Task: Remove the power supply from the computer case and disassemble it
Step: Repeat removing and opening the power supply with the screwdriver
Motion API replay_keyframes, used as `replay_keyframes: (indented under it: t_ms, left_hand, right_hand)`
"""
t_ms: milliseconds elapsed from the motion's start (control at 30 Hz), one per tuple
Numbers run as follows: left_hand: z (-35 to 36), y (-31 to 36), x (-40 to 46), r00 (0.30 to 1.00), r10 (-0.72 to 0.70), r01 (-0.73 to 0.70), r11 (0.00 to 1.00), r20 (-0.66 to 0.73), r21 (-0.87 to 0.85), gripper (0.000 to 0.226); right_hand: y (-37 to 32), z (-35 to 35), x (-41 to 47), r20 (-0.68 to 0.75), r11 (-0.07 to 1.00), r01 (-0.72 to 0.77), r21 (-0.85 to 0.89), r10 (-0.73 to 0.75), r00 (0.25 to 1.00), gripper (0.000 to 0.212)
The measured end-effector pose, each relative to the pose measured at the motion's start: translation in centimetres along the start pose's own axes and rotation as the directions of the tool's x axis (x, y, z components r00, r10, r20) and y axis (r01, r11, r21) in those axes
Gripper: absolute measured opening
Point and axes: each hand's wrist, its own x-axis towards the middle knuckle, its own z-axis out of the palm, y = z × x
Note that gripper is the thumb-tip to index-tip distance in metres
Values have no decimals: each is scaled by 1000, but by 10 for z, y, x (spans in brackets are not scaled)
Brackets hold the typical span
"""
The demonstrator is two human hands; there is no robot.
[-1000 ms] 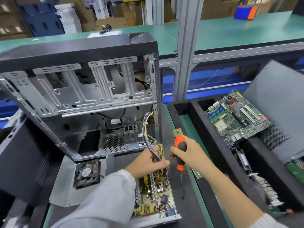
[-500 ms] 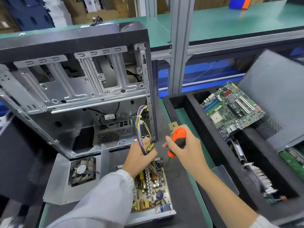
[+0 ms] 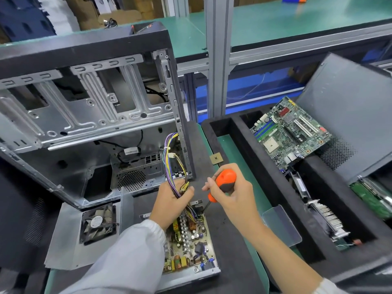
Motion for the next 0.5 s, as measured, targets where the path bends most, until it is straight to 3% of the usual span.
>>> replay_keyframes:
  t_ms: [500]
  left_hand:
    - [0, 3, 0, 1000, -22, 23, 1000, -3, 18, 47]
  right_hand:
    - [1, 2, 0, 21, 999, 23, -30, -22, 1000, 16]
